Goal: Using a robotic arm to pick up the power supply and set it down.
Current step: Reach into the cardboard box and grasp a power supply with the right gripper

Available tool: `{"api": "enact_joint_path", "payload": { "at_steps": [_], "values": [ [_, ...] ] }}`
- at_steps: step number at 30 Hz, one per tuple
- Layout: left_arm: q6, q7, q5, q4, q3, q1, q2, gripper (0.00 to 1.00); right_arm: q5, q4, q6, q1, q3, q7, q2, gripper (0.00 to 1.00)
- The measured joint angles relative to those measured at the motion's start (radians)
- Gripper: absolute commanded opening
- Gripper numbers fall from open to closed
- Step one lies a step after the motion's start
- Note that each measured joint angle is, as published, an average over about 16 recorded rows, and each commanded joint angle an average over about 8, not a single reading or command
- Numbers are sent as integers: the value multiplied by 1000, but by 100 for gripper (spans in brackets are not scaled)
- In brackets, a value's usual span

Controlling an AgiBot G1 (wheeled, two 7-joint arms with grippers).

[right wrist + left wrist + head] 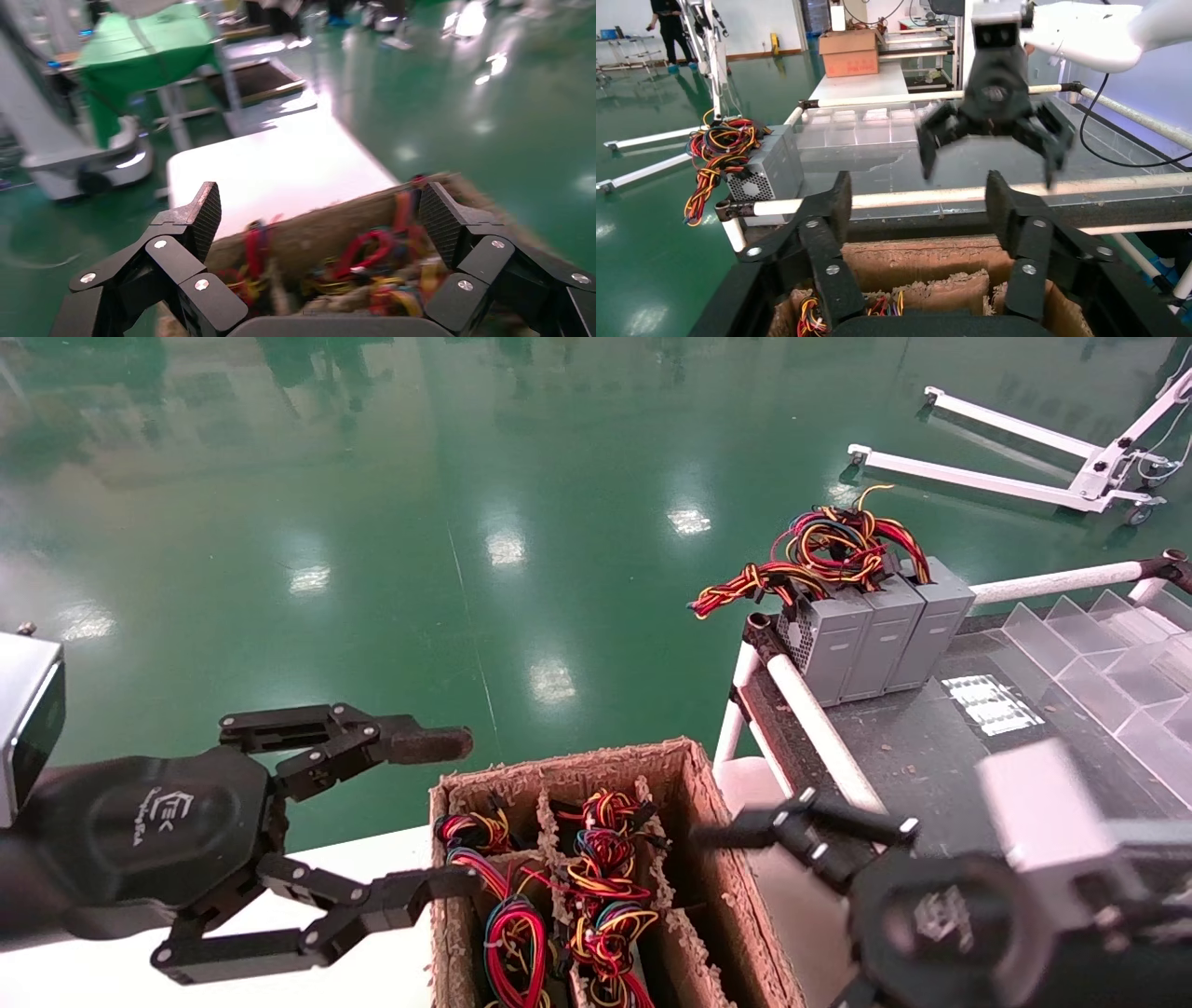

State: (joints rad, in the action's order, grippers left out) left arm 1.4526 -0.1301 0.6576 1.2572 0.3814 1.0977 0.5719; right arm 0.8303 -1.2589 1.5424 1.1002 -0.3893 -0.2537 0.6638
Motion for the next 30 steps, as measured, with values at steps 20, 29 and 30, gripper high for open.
{"api": "enact_joint_path", "payload": {
  "at_steps": [20, 29, 30],
  "values": [
    [0, 0, 0, 0, 0, 0, 0, 100, 205, -44, -56, -3, -197, -41, 172, 50],
    [0, 0, 0, 0, 0, 0, 0, 100, 276, -83, -119, -19, -230, -43, 226, 0],
    [0, 0, 0, 0, 0, 0, 0, 100, 283, -84, -125, -21, -233, -43, 231, 0]
  ]
}}
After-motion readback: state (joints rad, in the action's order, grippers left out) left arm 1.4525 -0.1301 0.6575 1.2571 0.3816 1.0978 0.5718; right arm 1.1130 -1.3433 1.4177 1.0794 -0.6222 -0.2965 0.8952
